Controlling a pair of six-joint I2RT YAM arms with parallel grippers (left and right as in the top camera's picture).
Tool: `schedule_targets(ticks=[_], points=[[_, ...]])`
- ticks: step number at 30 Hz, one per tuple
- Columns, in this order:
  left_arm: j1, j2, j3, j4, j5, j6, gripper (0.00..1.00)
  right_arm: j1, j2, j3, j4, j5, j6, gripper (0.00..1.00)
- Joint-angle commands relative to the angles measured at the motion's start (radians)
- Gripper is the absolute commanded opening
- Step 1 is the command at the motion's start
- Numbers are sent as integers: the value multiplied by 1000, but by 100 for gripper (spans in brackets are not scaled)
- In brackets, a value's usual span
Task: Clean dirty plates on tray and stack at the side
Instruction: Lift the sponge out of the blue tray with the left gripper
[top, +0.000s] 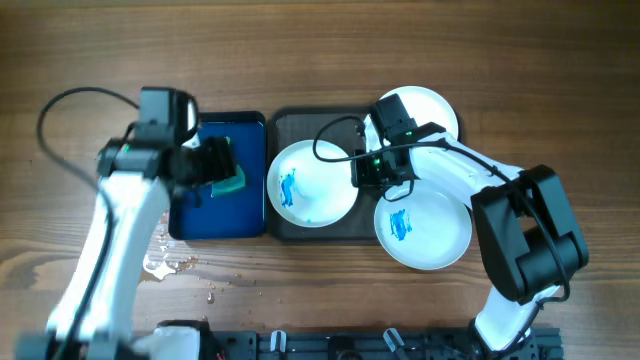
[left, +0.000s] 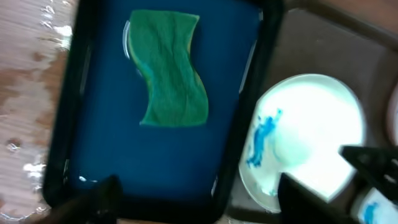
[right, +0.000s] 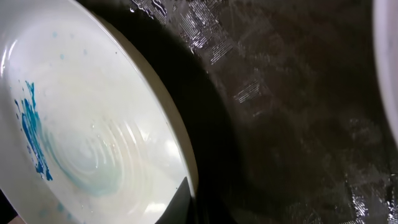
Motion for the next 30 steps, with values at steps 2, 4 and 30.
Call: schedule_targets(ticks=[2,4,30], points=[[5,259,1,93,11,4,67,8,16,-3,-18,36,-23,4],[8,340,1,139,-18,-34,68,8,16,-3,-18,36,-39,4],[3,441,1,297,20,-76,45,8,16,-3,-24,36,-45,4]])
